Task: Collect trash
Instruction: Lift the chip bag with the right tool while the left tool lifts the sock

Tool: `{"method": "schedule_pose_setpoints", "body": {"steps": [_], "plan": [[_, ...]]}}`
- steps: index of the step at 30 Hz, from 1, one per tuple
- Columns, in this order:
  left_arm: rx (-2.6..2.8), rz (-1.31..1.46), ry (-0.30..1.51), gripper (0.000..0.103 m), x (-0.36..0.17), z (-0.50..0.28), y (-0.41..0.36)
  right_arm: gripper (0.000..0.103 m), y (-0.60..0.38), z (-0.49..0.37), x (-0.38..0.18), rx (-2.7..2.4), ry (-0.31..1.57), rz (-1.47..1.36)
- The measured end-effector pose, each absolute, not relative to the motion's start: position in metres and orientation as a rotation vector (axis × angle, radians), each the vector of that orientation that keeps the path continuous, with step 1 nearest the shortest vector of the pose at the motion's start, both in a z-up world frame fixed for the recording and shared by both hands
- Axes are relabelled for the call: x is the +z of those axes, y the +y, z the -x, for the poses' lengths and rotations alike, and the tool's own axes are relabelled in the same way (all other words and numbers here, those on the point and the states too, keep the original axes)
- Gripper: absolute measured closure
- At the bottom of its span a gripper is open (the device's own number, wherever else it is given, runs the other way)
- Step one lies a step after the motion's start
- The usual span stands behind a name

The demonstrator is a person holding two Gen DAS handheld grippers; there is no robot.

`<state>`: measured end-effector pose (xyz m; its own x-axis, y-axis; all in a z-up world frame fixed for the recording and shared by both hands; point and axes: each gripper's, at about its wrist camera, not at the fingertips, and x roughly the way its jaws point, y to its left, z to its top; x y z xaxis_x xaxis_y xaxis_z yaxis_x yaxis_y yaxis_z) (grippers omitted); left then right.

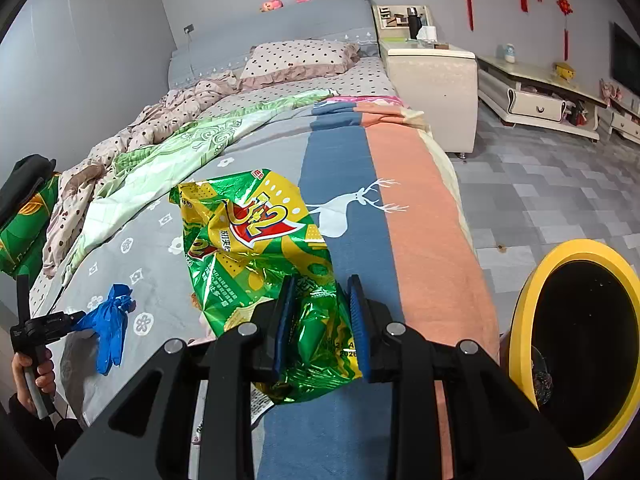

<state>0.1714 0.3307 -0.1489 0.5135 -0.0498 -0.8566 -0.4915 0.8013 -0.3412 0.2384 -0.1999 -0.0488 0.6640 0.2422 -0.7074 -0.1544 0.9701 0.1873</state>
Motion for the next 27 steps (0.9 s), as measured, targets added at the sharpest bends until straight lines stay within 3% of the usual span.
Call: {"method": "schedule_pose_setpoints", "body": {"steps": [7, 15, 22, 24, 25, 27], "plan": [[0.279, 0.689, 0.979, 0.057, -0.15, -0.163, 0.348, 0.077, -0.191, -0.237, -0.046, 0.245, 0.817, -0.102], [0.279, 0.838, 0.936, 0.057, -0.157, -0.159, 0.373, 0.077, -0.189, -0.241, -0.05, 0.256, 0.83, -0.099], [0.259, 0.744, 0.959, 0.058, -0.153, -0.168, 0.354, 0.077, -0.188, -0.244, -0.054, 0.258, 0.843, -0.103], [0.267, 0.71, 0.973, 0.067, -0.153, -0.173, 0.349, 0.077, -0.188, -0.244, -0.054, 0.256, 0.842, -0.101], [0.283, 0.677, 0.991, 0.077, -0.153, -0.178, 0.344, 0.077, -0.188, -0.244, -0.054, 0.258, 0.842, -0.103], [0.288, 0.679, 0.99, 0.081, -0.154, -0.181, 0.343, 0.077, -0.188, -0.243, -0.054, 0.259, 0.843, -0.107]]}}
